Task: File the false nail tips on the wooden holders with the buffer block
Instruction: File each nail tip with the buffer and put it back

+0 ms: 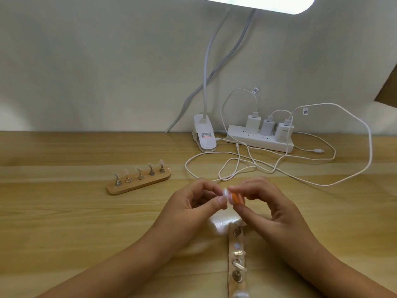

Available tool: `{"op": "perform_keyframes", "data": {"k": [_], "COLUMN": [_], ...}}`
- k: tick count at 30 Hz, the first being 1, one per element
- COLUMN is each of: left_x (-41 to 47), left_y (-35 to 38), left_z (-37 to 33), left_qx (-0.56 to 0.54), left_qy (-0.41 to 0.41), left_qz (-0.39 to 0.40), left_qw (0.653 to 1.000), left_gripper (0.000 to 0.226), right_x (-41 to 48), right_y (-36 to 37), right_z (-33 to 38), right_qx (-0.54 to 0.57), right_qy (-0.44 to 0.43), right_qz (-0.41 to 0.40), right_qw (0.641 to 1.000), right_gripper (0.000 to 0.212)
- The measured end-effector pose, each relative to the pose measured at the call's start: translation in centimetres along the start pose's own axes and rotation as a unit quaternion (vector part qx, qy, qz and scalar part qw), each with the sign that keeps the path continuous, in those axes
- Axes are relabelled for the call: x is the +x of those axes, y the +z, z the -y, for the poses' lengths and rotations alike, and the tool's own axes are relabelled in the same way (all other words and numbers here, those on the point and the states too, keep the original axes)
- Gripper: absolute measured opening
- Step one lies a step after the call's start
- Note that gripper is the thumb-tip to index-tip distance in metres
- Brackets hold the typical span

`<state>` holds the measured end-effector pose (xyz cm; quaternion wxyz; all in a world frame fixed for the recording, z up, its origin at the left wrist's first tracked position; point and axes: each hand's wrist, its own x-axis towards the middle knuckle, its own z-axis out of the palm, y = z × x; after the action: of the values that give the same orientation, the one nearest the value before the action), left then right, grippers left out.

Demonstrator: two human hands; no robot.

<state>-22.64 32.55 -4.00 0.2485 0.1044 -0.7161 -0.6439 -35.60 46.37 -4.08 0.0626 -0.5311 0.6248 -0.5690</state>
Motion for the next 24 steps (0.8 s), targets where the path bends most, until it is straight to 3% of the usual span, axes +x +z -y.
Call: {"op": "perform_keyframes", "data": {"k": [4,7,10,14,16,19,24], "left_x": [0.04,0.07,0.02,-0.06,-0.05,0.06,0.08], "left_y": [0.12,0.25,0.12,0.04,0.17,0.19,-0.02], "left_z": [0.11,0.28,0.14,-0.11,-0.03,0.08,-0.01], "left_qx": [-0.006,0.001,-0.004,-0.033,-0.027,-0.023,-0.045], "left_qy": [-0.007,-0.003,0.003,-0.003,-0.006,-0.004,-0.016], "left_qz": [0.002,0.008,0.007,-0.004,0.000,0.007,0.013], "left_qw": [1.000,1.000,1.000,0.999,1.000,1.000,0.999], "left_gripper": [0.008,0.005,0.013,0.013,0.012,0.016,0.016], "right_x": [0.13,-0.06,0.00,0.27,0.31,0.03,0.50], "right_y": [-0.16,0.35,0.43,-0.30,-0.32,0.28,-0.13], "right_z": [0.37,0.47,0.23,-0.07,0.09,0.25,-0.35], "right_qx": [0.008,-0.001,-0.013,0.005,0.005,0.001,0.018], "right_qy": [-0.035,-0.071,-0.046,0.005,-0.038,-0.086,0.008], "right_qz": [-0.069,-0.032,0.000,-0.030,-0.054,-0.012,-0.003], "right_qw": [0.997,0.997,0.999,1.000,0.998,0.996,1.000], "right_gripper": [0.020,0.025,0.025,0.026,0.021,0.025,0.022]}}
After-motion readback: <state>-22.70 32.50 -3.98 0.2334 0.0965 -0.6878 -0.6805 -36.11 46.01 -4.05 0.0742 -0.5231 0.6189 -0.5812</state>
